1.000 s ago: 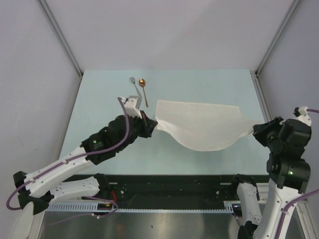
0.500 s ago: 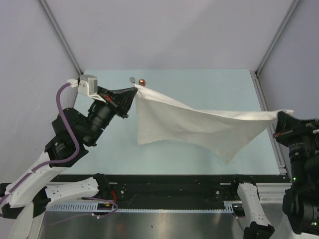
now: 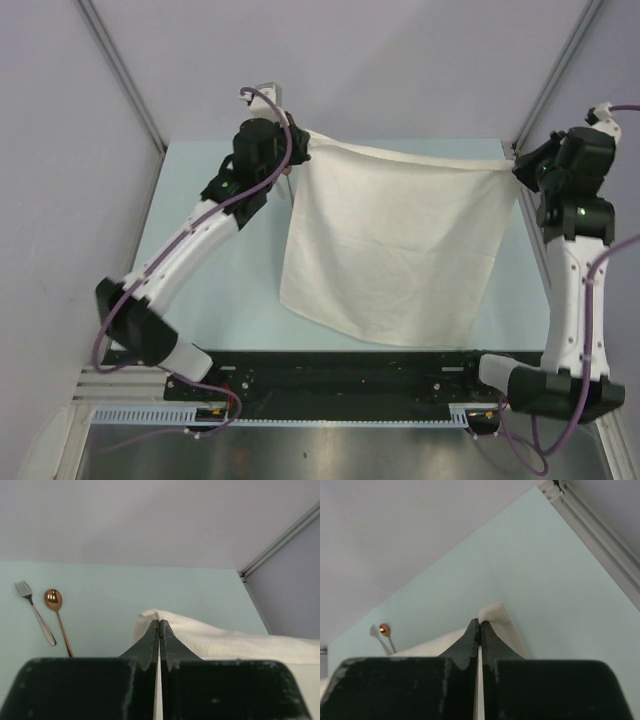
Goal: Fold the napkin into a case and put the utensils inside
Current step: Fold and flatten the napkin at the center of the board.
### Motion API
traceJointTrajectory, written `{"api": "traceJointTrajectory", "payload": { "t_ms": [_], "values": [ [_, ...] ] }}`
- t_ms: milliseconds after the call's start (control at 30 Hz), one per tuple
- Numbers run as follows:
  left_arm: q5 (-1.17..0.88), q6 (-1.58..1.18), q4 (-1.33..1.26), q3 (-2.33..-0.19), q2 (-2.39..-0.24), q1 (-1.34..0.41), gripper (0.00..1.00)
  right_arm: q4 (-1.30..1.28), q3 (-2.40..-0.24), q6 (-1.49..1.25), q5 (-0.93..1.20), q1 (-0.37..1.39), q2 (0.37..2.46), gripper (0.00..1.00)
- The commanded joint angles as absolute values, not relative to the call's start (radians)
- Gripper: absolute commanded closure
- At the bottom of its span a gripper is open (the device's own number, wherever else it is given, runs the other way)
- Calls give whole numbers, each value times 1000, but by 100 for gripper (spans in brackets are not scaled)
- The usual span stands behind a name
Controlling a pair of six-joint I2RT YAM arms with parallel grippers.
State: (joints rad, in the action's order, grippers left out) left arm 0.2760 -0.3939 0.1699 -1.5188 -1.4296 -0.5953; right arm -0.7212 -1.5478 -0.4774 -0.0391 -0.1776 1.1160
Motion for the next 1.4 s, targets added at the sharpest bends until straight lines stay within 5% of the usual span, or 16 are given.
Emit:
{"api": "traceJointTrajectory", "payload": {
  "t_ms": [0, 300, 567, 800, 1033, 1367],
  "values": [
    [94, -501, 32, -1558, -1630, -496, 100, -457, -1447, -453, -20, -190, 1291, 100],
    [-73, -476, -264, -1745, -2087, -448, 100, -157, -1480, -463, 161, -252, 1766, 100],
    [-124, -509, -287, -1908, -2312, -443, 100, -325, -1720, -452, 236, -272, 2013, 100],
    [-121, -476, -94, -1847, -2224, -419, 100, -520, -1516, -485, 204, -279, 1812, 100],
    [-88, -410, 360, -1772, -2070, -393, 100, -592, -1112, -563, 189, -284, 1488, 100],
    [-98, -417, 407, -1390, -1832, -396, 100, -733, -873, -565, 110, -291, 1315, 100]
  ]
}}
